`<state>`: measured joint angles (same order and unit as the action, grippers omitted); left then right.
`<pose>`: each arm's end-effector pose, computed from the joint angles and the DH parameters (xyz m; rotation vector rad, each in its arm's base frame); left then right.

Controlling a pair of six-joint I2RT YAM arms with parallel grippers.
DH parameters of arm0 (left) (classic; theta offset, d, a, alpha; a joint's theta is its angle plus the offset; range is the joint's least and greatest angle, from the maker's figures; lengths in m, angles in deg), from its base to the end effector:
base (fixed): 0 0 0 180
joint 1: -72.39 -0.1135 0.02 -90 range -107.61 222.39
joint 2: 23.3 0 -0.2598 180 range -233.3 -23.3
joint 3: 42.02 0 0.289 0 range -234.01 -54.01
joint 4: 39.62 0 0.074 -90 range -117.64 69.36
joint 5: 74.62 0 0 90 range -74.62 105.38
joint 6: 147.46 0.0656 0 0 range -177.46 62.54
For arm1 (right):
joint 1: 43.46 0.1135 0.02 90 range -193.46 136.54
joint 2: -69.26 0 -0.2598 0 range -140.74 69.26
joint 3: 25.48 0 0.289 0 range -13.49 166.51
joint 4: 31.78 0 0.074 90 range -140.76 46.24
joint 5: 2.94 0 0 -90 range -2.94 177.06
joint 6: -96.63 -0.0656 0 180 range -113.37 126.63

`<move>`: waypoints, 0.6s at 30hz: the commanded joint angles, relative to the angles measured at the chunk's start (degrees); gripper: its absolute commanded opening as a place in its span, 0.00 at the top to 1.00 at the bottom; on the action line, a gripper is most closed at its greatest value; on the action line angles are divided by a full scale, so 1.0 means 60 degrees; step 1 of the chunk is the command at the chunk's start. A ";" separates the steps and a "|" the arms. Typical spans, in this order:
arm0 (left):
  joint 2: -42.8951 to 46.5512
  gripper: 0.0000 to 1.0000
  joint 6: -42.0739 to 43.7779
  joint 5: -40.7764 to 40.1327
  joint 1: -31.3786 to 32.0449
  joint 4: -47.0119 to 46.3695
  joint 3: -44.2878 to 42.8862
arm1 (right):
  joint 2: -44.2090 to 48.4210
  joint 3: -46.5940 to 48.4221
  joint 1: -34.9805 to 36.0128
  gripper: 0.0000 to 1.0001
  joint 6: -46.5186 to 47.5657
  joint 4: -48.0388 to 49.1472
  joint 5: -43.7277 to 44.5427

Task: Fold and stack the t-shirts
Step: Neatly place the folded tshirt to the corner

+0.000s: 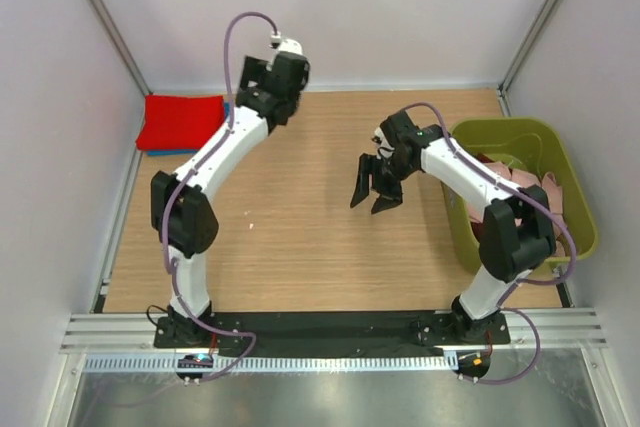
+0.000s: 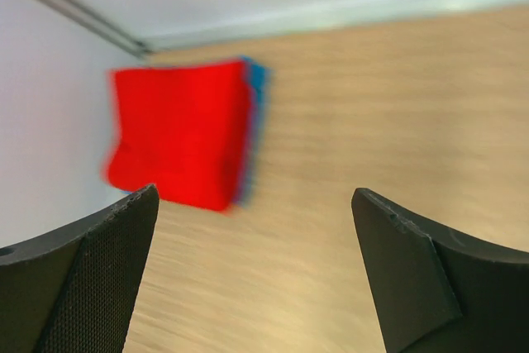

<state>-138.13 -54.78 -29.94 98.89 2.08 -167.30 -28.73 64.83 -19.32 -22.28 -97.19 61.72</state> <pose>0.4826 -0.1885 0.3394 0.0473 1.9866 0.5655 0.3365 0.1816 0.2046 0.0245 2.9741 0.7952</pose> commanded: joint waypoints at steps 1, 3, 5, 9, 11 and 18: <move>0.1553 0.00 -0.3488 0.1296 0.0983 0.2165 0.1125 | 0.0965 -0.0820 -0.0024 0.35 -0.0250 0.0758 -0.0112; 0.2244 0.00 -0.4729 0.2071 0.1411 0.2167 0.2569 | 0.1563 -0.1582 -0.0025 0.35 -0.0455 0.1473 -0.0171; 0.3455 0.00 -0.5540 0.2745 0.1924 0.2065 0.3658 | 0.2033 -0.2387 -0.0024 0.35 -0.0616 0.2017 -0.0127; 0.6124 0.00 -0.7343 0.4225 0.2511 0.0589 0.7705 | 0.4166 -0.4596 -0.0024 0.31 -0.1711 0.4734 0.0618; 0.8138 0.00 -0.8310 0.4973 0.2746 -0.0739 0.9308 | 0.4976 -0.6310 0.0019 0.22 -0.2124 0.6418 0.1029; 1.4685 0.00 -1.0260 0.6088 0.2849 -0.1381 1.4732 | 0.7644 -0.9419 0.0501 0.00 -0.3239 0.7470 0.2655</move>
<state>-62.42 -107.78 2.22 115.88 -1.88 -85.86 13.49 11.02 -18.03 -37.58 -60.41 72.14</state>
